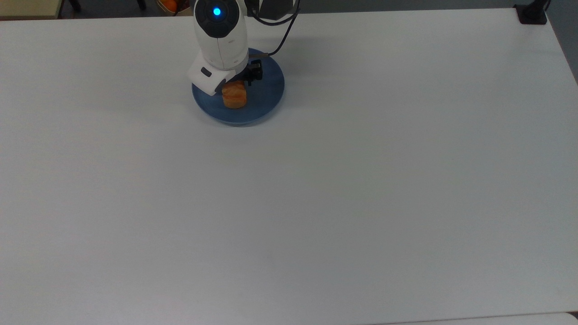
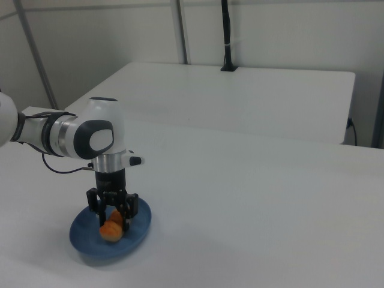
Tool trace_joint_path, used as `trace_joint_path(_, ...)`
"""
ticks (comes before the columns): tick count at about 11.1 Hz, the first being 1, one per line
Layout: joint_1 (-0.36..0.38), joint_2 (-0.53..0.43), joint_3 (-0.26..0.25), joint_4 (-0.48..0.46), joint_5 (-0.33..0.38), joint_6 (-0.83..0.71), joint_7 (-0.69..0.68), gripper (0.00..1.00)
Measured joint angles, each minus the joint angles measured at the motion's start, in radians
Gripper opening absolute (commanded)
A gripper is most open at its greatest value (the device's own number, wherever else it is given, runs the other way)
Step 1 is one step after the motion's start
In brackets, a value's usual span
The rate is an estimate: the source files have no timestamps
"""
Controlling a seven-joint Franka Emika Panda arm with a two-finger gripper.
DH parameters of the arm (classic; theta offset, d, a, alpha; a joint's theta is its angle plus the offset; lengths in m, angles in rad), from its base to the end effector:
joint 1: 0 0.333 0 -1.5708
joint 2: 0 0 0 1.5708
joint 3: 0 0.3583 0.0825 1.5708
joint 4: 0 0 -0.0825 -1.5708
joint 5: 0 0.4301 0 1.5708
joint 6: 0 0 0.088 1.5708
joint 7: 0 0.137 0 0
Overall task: Put the bread on the table
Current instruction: 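Close the gripper around the orange bread roll, then lift the bread roll off the plate and carry it away from the plate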
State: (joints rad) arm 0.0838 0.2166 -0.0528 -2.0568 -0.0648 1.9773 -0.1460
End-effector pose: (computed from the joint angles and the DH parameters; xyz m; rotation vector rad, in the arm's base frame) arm 0.5834 0.0125 0.2939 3.0406 0.3220 -0.4610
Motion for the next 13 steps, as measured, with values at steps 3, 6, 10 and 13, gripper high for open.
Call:
trace_joint_path(3,0.001,0.004,0.001,-0.001,0.000,0.000,-0.001,0.39)
trace_joint_path(6,0.001,0.001,0.002,0.000,0.000,0.000,-0.001,0.38)
trace_joint_path(10,-0.007,-0.012,0.001,0.013,0.000,-0.016,-0.011,0.38)
trace_joint_path(13,-0.044,-0.032,0.000,0.107,0.013,-0.150,-0.078,0.38)
